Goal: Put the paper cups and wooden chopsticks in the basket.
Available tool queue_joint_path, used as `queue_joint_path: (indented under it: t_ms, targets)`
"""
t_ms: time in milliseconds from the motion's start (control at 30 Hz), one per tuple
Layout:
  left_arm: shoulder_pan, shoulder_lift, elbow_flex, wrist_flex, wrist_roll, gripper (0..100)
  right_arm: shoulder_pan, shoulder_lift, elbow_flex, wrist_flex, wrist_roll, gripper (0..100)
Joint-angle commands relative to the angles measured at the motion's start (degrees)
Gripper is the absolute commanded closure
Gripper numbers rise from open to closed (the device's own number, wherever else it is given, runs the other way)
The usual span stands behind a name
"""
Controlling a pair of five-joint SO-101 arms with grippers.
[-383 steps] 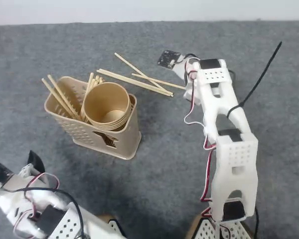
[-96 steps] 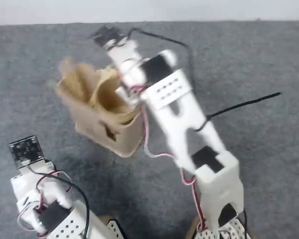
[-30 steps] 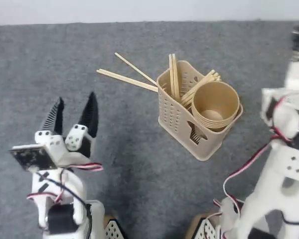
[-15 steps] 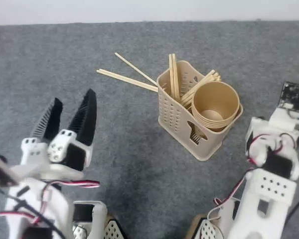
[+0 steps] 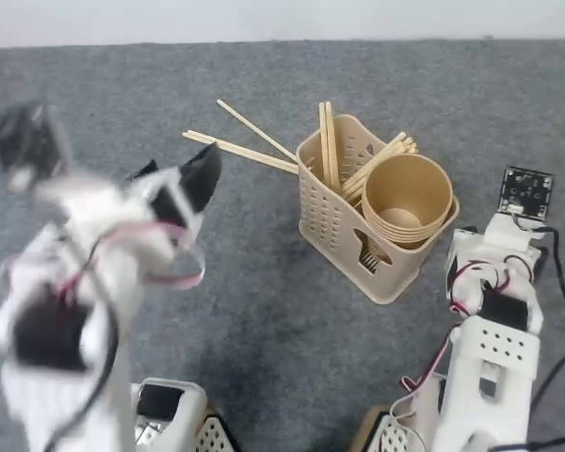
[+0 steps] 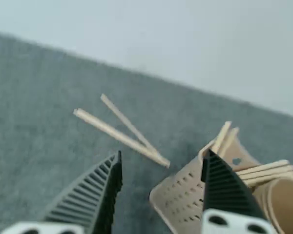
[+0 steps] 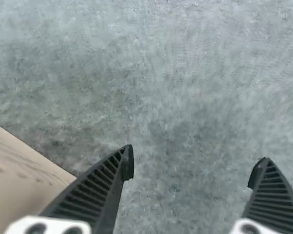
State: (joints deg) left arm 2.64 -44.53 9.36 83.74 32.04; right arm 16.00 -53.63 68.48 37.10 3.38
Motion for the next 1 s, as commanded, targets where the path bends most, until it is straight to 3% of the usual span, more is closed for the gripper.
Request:
queue_joint_path:
  t_ms: [0,533,767,967]
  targets:
    - [0.18,14.07,-9.19,3.96,3.96,75,-0.48,0.57,-0.35,-1.19,-0.09,62.6]
    - [0.35,69.10,-43.82,4.22,17.14,75,-0.75,0.66,3.43,-6.81,-0.09,62.6]
    - [1.32,90.55,-59.65,5.10,18.64,74,-1.63,0.66,4.75,-8.57,0.00,62.6]
    - [2.37,102.77,-75.65,6.86,19.25,74,-6.55,0.13,8.35,-12.44,7.03,62.6]
